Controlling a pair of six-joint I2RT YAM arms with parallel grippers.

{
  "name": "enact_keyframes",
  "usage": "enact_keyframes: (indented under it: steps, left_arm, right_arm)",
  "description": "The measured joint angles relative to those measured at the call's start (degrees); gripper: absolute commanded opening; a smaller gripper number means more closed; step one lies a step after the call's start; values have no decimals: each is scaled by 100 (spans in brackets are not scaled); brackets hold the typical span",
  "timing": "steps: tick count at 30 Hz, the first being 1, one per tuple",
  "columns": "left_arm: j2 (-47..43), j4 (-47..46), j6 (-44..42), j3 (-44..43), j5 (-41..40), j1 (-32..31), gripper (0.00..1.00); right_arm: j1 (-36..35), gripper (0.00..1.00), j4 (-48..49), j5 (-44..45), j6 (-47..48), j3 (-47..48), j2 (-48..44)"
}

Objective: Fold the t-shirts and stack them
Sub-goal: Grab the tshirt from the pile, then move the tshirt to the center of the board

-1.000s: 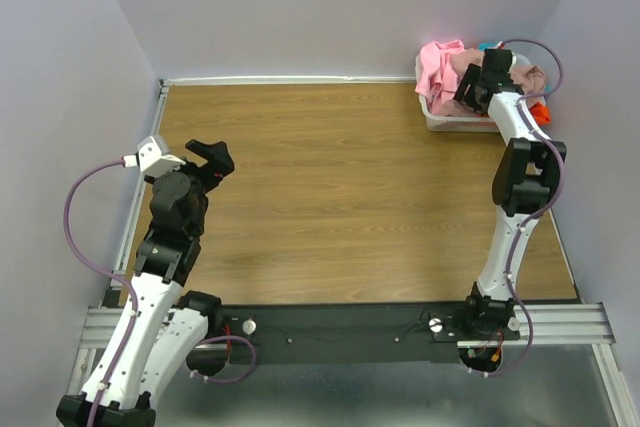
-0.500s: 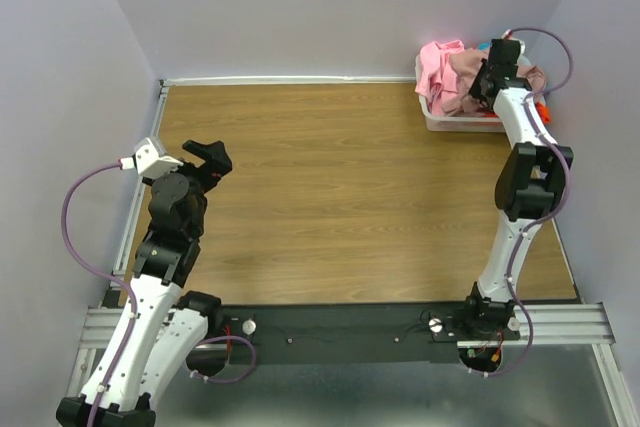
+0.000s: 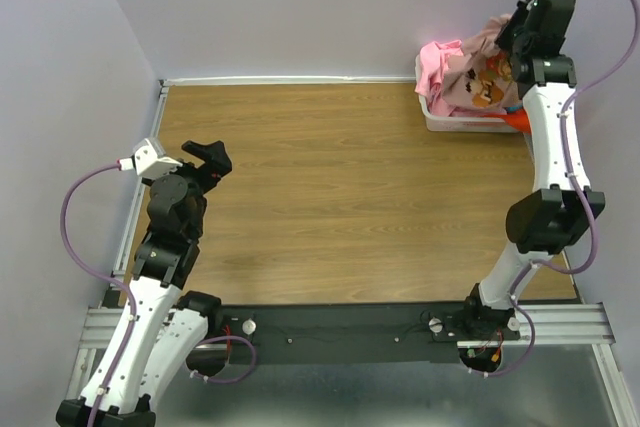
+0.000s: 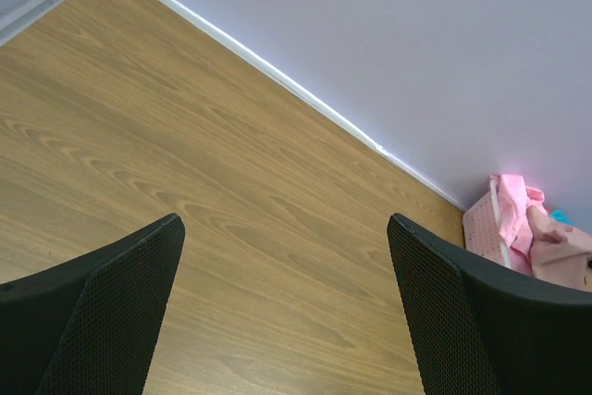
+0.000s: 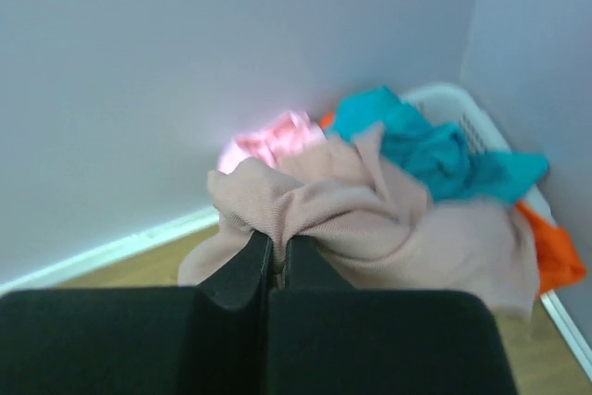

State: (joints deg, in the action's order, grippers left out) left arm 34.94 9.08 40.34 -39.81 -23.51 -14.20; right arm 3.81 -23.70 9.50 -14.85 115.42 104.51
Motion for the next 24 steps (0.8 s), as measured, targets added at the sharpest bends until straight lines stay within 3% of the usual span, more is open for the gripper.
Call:
enact_keyframes:
  steps: [6,12,18,24]
  left_arm:
    - [-138,-33,2,0,35,0,99]
    - [-157,-52,7,0,168,0,98]
    - [-166,-52,9,0,428,0,99]
    - [-278,-42,68,0,866,-2,98]
  right_arm:
    - [-50,0,2,-498,35,1067,-186]
    - [-260,0,-7,-1547,-208,1270,-739]
    - [-1611,0,2,-2640,-391,1285,-1294]
    - [-2682,0,94,-3471,-723,1663,-1156]
